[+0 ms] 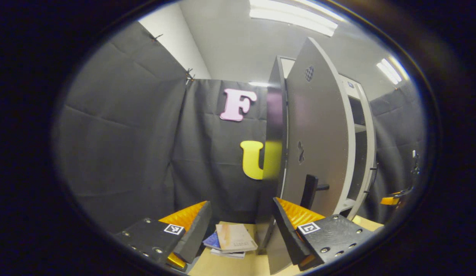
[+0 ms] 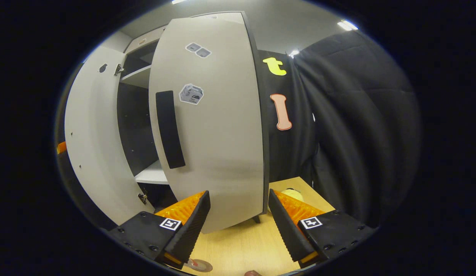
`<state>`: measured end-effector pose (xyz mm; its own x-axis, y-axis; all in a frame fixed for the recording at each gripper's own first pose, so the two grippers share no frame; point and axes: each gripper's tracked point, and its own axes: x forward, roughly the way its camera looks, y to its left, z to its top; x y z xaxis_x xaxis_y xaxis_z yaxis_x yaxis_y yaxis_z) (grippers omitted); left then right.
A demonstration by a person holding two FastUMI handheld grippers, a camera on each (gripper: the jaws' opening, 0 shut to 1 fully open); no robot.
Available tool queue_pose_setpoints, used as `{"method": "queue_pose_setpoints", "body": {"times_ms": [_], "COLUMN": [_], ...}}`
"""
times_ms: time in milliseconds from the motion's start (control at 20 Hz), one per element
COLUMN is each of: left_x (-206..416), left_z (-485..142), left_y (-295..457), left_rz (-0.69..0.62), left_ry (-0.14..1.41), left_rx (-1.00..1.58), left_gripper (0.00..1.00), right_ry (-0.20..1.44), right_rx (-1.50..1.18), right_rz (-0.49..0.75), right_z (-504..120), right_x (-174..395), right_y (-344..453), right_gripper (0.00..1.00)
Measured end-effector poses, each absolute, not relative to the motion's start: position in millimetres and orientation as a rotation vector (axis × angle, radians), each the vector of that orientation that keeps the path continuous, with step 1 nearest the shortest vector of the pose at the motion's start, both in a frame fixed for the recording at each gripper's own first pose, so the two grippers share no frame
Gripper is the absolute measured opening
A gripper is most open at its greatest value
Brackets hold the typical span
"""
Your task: Grasp the bottle in the cabinet with the left hand and place it on the coaster, then close the right door with the right hand and the left door with the left hand.
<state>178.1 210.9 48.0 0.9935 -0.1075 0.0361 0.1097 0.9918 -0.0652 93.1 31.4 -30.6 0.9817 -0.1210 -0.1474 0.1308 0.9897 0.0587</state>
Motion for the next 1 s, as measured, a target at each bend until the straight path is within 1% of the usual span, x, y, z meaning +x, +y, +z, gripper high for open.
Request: {"method": "queue_pose_setpoints", "body": {"times_ms": [50, 150, 300, 350, 400, 500, 650, 700, 750, 1000], "left_x": [189, 208, 217, 219, 221, 225, 226, 224, 223, 229], "left_z": [44, 36, 31, 31, 28, 27, 34, 33, 33, 25], "left_y": [204, 196, 182, 181, 178, 171, 141, 126, 113, 66], "left_rz": [-0.142, -0.179, -0.236, -0.246, -0.257, -0.273, -0.313, -0.331, -0.344, -0.376], "left_ry": [-0.016, 0.008, 0.017, 0.017, 0.025, 0.035, 0.044, 0.046, 0.045, 0.064], "left_rx": [-0.059, -0.044, -0.051, -0.053, -0.060, -0.066, -0.040, -0.032, -0.026, -0.039], "left_gripper": [0.87, 0.91, 0.91, 0.95, 0.90, 0.90, 0.90, 0.95, 0.90, 0.90], "right_ry": [0.148, 0.160, 0.180, 0.183, 0.189, 0.196, 0.206, 0.205, 0.205, 0.185], "right_rx": [0.063, 0.063, 0.076, 0.078, 0.077, 0.078, 0.100, 0.109, 0.116, 0.124], "right_rz": [-0.140, -0.158, -0.180, -0.190, -0.196, -0.206, -0.206, -0.203, -0.199, -0.203], "right_z": [-32, -36, -44, -46, -49, -54, -59, -59, -60, -55], "right_x": [90, 86, 83, 81, 80, 79, 80, 82, 81, 84], "right_y": [31, 29, 23, 21, 19, 14, 8, 6, 5, -10], "right_gripper": [0.97, 0.97, 0.97, 0.97, 0.97, 0.97, 0.97, 0.97, 0.97, 0.97]}}
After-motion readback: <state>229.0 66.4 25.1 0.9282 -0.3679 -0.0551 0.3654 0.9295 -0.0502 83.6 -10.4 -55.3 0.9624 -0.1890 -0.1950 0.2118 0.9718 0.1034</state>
